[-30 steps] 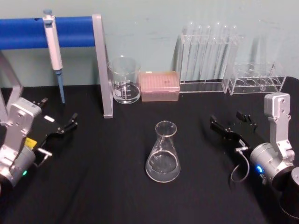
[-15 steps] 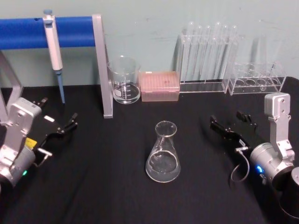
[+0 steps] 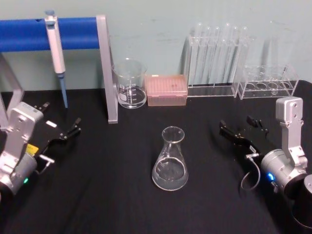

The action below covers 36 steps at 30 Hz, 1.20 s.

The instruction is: Grasp the erlenmeyer flask with one hand, shake it three times, then place it back.

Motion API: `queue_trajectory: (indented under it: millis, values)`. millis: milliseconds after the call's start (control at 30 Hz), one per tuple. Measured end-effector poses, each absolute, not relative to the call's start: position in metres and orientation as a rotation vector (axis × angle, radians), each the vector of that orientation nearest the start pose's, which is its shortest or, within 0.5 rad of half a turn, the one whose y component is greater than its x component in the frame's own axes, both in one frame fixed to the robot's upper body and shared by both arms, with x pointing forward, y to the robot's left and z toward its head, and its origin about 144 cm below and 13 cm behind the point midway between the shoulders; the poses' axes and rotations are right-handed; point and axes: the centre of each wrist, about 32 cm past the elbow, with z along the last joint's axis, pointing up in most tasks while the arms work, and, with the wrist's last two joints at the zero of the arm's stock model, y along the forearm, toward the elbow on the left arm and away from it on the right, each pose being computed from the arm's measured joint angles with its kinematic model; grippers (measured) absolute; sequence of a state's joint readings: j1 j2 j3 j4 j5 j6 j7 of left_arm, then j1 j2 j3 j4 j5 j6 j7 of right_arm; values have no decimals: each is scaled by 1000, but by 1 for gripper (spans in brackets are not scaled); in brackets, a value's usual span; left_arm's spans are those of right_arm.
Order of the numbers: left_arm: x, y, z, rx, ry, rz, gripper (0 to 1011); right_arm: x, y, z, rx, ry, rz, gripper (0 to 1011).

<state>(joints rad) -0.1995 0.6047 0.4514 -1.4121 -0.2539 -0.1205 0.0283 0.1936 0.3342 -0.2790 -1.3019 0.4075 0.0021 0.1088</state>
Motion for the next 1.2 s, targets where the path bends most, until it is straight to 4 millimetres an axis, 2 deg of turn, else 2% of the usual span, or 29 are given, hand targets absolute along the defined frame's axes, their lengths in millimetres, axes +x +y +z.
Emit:
queue_trajectory:
  millis: [1200]
  values:
    - [489, 310, 1140, 305, -285, 1248, 1001, 503, -271, 1116, -98, 140, -1295, 1003]
